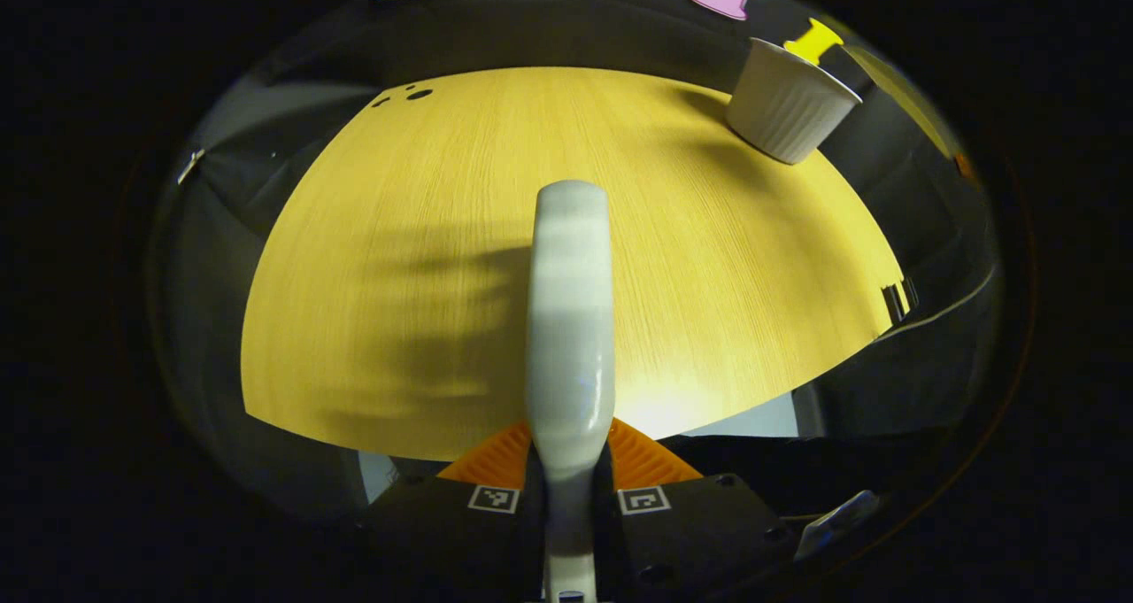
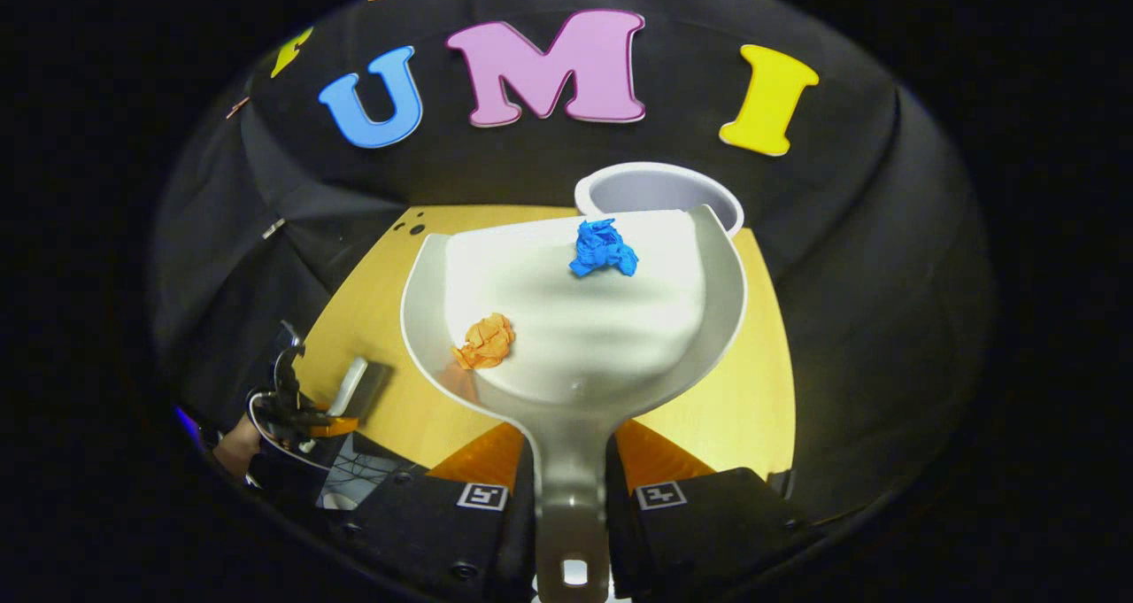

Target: Pick up the small broom and dustpan from the desktop, sweep the trash into the dustpan with the broom, and then empty the trash into the garbage bin.

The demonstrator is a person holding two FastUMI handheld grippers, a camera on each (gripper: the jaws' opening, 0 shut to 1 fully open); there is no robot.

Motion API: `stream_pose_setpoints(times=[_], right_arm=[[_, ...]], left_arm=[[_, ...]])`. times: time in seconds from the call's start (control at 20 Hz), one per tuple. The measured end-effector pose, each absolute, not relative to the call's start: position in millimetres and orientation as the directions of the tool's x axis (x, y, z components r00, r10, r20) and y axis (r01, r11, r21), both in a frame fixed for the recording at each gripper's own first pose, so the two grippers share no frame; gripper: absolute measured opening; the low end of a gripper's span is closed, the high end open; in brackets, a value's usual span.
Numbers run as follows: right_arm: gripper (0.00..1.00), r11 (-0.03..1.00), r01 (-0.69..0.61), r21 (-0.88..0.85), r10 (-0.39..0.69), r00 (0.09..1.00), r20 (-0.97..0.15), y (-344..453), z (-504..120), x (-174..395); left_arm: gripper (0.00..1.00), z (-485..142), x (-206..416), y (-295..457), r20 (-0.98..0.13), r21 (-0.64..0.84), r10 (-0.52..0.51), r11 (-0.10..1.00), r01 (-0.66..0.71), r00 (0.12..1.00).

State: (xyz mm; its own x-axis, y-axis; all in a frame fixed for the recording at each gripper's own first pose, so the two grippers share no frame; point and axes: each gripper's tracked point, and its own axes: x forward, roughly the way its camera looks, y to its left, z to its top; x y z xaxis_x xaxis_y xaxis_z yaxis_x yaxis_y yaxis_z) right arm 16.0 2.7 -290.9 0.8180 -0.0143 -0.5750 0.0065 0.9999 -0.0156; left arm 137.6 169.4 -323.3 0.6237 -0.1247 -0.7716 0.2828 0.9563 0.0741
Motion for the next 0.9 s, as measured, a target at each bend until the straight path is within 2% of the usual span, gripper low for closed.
stream_pose_setpoints(times=[0.05,0.2,0.25,0.35,0.55,0.6,0.65,0.75,0.85,0.9], right_arm=[[0.37,1.000,0.027,0.015,-0.013,0.823,-0.568,7,-295,19],[0.41,0.996,0.090,0.022,-0.060,0.810,-0.584,8,-299,14],[0.37,0.994,0.106,-0.027,-0.102,0.809,-0.579,4,-296,12],[0.37,0.988,0.124,-0.089,-0.152,0.812,-0.564,2,-288,11],[0.37,0.978,0.208,0.024,-0.155,0.796,-0.585,6,-286,5],[0.37,0.973,0.232,-0.002,-0.189,0.787,-0.588,4,-281,1],[0.37,0.969,0.245,-0.039,-0.221,0.779,-0.587,1,-277,-4],[0.37,0.956,0.283,-0.078,-0.273,0.761,-0.588,2,-275,-8],[0.37,0.950,0.305,-0.074,-0.287,0.750,-0.596,9,-275,-5],[0.33,0.950,0.305,-0.072,-0.286,0.747,-0.600,10,-274,-5]], left_arm=[[0.25,-319,140,166,-0.772,0.070,-0.130,0.956,0.286,0.623],[0.26,-308,148,151,-0.761,0.020,-0.166,0.961,0.277,0.627],[0.26,-303,149,147,-0.756,0.010,-0.175,0.960,0.278,0.630],[0.26,-297,151,146,-0.752,0.013,-0.181,0.957,0.289,0.634],[0.27,-293,156,166,-0.762,-0.003,-0.161,0.969,0.245,0.627],[0.28,-292,156,171,-0.759,-0.019,-0.163,0.973,0.229,0.630],[0.24,-290,156,176,-0.754,-0.032,-0.162,0.977,0.211,0.636],[0.27,-290,153,185,-0.748,-0.069,-0.160,0.984,0.165,0.644],[0.27,-293,150,193,-0.748,-0.104,-0.161,0.987,0.125,0.643],[0.27,-296,149,196,-0.751,-0.116,-0.158,0.987,0.107,0.641]])
